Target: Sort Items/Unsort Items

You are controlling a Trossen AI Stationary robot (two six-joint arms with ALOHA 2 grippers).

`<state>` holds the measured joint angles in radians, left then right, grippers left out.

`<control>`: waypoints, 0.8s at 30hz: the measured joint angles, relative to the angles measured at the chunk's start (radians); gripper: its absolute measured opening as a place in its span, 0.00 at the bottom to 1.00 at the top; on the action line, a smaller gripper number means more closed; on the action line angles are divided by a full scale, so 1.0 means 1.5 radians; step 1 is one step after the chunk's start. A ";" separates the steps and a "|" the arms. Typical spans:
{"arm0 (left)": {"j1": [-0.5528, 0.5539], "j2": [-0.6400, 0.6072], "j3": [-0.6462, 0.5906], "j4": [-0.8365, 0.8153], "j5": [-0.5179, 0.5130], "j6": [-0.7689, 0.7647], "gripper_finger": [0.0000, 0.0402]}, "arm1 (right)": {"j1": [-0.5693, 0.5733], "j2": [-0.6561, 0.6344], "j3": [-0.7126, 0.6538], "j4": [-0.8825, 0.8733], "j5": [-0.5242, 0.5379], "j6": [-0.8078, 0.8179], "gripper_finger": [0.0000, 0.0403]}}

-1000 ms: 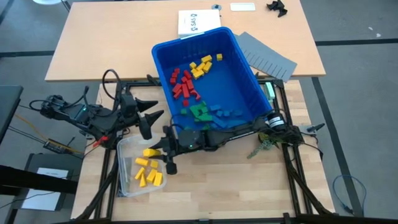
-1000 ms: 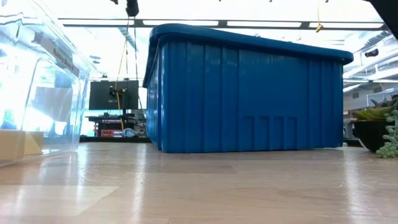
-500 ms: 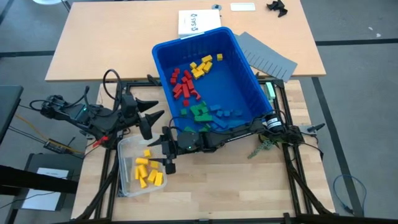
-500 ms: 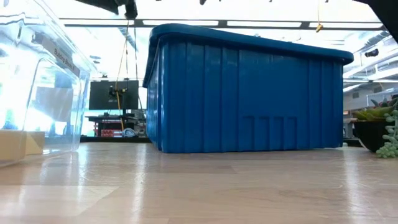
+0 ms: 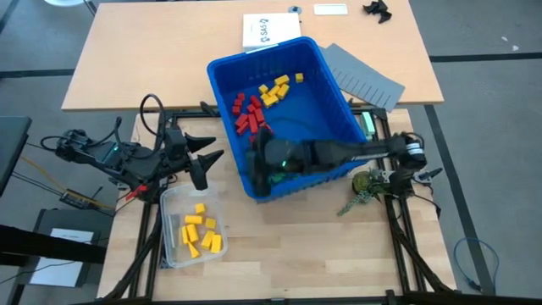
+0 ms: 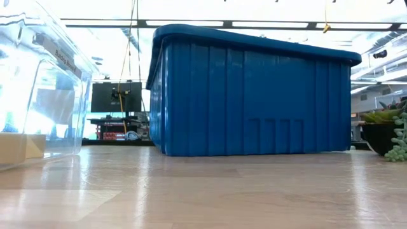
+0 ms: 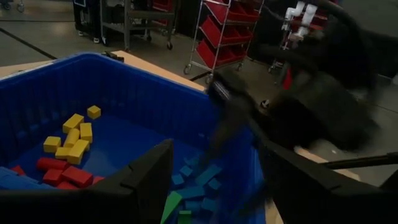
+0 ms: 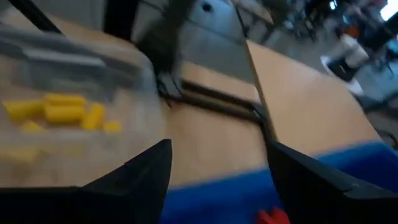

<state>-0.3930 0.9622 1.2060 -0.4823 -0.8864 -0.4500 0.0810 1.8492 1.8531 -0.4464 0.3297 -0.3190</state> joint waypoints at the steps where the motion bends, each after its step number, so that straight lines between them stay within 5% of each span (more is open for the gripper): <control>1: 0.000 0.000 0.000 -0.001 0.000 0.000 0.62 | -0.016 -0.010 0.000 -0.029 0.000 0.000 0.66; 8: 0.000 0.000 0.000 -0.001 0.000 0.000 0.62 | -0.160 -0.039 0.000 -0.152 0.006 -0.003 0.74; 17: 0.000 0.000 0.000 0.000 0.000 0.000 0.62 | -0.373 0.005 -0.005 -0.048 -0.139 -0.014 0.76; 24: 0.000 0.000 0.000 0.002 0.000 0.000 0.62 | -0.453 0.076 -0.005 0.043 -0.181 -0.025 0.76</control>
<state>-0.3931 0.9619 1.2064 -0.4791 -0.8864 -0.4500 -0.5981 1.9637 1.8454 -0.3819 0.0580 -0.3563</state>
